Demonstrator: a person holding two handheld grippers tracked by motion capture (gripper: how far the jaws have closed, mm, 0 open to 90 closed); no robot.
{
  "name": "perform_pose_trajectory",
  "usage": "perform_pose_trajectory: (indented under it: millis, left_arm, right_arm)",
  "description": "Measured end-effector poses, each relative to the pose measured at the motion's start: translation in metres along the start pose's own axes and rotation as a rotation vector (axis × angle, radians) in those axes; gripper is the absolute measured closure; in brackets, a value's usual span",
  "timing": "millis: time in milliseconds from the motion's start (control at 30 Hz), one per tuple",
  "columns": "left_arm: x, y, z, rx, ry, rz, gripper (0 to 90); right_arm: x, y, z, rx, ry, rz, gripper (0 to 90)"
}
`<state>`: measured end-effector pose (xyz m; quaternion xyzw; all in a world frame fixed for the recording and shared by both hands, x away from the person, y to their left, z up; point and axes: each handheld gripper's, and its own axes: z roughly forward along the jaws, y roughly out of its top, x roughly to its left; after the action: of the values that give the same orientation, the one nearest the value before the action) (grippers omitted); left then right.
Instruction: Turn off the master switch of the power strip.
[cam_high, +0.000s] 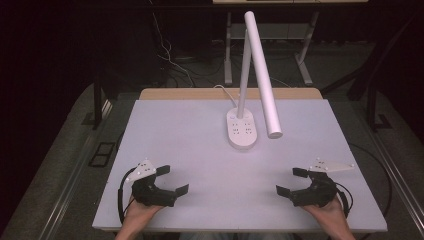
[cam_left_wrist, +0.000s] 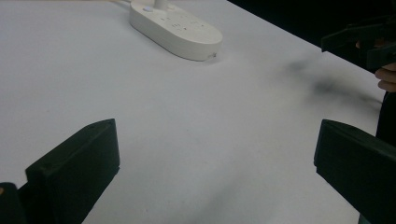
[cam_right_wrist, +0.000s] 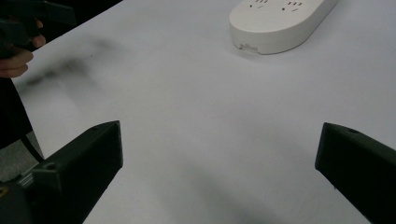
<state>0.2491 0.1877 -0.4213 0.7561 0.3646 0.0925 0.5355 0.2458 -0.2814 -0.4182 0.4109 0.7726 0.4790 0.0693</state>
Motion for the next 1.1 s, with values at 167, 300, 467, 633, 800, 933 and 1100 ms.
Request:
perform_pose_trajectory:
  millis: [167, 300, 467, 633, 800, 933, 1100]
  left_arm:
    - [-0.0004, -0.0004, 0.0008, 0.008, -0.002, 0.004, 0.0]
    - [-0.001, -0.0004, 0.0004, 0.013, -0.003, 0.008, 0.0]
    - [-0.0009, -0.0001, 0.0011, 0.013, -0.007, 0.003, 0.0]
    - [-0.001, -0.0005, 0.0014, 0.021, -0.004, 0.005, 0.0]
    - [-0.001, 0.0, 0.0014, 0.029, 0.001, 0.01, 0.0]
    - [-0.0013, -0.0002, 0.0027, 0.042, 0.002, 0.01, 0.0]
    - [-0.0038, 0.0004, 0.0055, 0.067, -0.003, 0.019, 0.0]
  right_arm:
    - [0.0003, -0.0003, 0.0001, 0.004, 0.0, 0.002, 0.1]
    - [0.0004, -0.0003, 0.001, 0.012, 0.002, 0.0, 0.1]
    - [0.0, -0.0003, 0.001, 0.015, -0.001, 0.0, 0.1]
    - [-0.0003, -0.0007, 0.0018, 0.024, -0.003, 0.003, 0.1]
    - [-0.0007, -0.0011, 0.0026, 0.031, 0.002, 0.001, 0.1]
    - [-0.0004, -0.0014, 0.0028, 0.037, 0.007, 0.007, 0.1]
    - [-0.0011, -0.0015, 0.0028, 0.035, 0.007, 0.004, 0.1]
